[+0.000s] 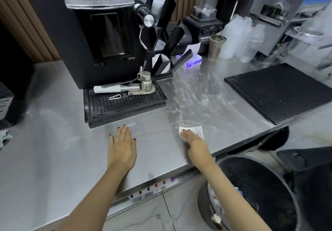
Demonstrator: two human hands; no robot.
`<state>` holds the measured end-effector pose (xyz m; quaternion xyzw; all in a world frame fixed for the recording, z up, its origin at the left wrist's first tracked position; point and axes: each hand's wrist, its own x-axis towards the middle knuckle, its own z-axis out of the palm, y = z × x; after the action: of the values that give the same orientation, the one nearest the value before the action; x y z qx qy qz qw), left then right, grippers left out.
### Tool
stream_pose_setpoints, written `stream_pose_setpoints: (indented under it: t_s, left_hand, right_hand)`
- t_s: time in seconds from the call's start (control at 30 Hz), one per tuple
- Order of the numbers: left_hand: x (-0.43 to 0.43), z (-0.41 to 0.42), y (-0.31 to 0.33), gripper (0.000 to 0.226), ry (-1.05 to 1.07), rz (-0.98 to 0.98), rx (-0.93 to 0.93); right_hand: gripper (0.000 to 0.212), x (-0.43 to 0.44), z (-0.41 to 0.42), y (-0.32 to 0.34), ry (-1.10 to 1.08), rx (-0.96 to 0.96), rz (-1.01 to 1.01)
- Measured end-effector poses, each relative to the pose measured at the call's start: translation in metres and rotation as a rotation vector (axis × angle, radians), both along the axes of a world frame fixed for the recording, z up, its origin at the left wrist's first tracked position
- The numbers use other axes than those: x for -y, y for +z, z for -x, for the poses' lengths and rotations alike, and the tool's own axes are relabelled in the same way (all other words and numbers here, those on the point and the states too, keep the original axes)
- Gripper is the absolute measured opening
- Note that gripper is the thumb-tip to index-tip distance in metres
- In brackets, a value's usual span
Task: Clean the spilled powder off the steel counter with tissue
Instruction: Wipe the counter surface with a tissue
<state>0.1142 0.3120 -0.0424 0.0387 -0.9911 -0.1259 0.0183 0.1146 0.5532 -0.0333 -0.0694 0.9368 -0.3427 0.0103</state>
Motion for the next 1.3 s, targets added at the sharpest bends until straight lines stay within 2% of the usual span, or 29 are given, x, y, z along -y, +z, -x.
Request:
stream_pose_setpoints:
  t_s: [0.07, 0.13, 0.23, 0.3, 0.37, 0.53, 0.67, 0.77, 0.8, 0.9, 0.97, 1.07, 1.2, 1.3]
  left_hand:
    - [0.0, -0.001, 0.0, 0.051, 0.009, 0.008, 0.003]
    - [-0.001, -0.002, 0.001, 0.051, 0.007, 0.017, 0.008]
    - [-0.001, -0.001, -0.001, 0.051, 0.012, 0.019, 0.001]
    - [-0.001, 0.0, -0.001, 0.051, 0.015, 0.01, 0.0]
    - [-0.001, 0.0, -0.002, 0.051, 0.022, 0.007, 0.007]
    - [0.0, 0.001, -0.001, 0.052, 0.022, 0.017, 0.028]
    - [-0.001, 0.0, 0.0, 0.052, 0.025, 0.022, 0.031]
    - [-0.001, 0.0, 0.0, 0.052, 0.029, 0.03, 0.039]
    - [0.0, 0.0, 0.0, 0.052, 0.031, 0.031, 0.04]
    - [0.0, 0.002, 0.0, 0.052, 0.032, 0.027, 0.041]
    - [0.0, 0.002, 0.0, 0.052, 0.034, 0.025, 0.045]
    - [0.0, 0.001, 0.0, 0.052, 0.034, 0.027, 0.053]
    - [-0.001, 0.001, 0.0, 0.052, 0.025, 0.012, 0.05]
    - [-0.001, 0.0, 0.001, 0.052, 0.029, 0.029, 0.055]
  right_hand:
    - [0.052, -0.016, 0.013, 0.009, -0.104, 0.027, -0.011]
    - [0.053, -0.009, 0.008, 0.015, -0.118, 0.033, 0.018]
    - [0.057, 0.04, -0.022, 0.005, 0.074, -0.037, 0.076]
    - [0.058, 0.071, -0.03, -0.008, 0.218, -0.067, 0.042]
    - [0.057, 0.082, -0.014, -0.017, 0.252, -0.084, -0.022]
    - [0.053, 0.061, 0.048, -0.007, 0.175, -0.064, -0.062]
    - [0.045, 0.008, 0.08, 0.001, -0.054, -0.04, -0.104]
    - [0.025, 0.016, 0.067, 0.009, -0.081, -0.074, -0.197]
    - [0.021, 0.032, 0.059, 0.01, -0.096, -0.08, -0.124]
    - [0.045, 0.088, 0.026, 0.003, 0.198, -0.062, -0.016]
    - [0.053, 0.103, 0.017, -0.011, 0.251, -0.079, -0.029]
    - [0.055, 0.085, 0.019, -0.017, 0.166, -0.082, -0.023]
    - [0.052, 0.024, 0.024, -0.007, -0.053, -0.104, -0.006]
    - [0.051, -0.018, 0.037, 0.005, -0.167, -0.001, 0.028]
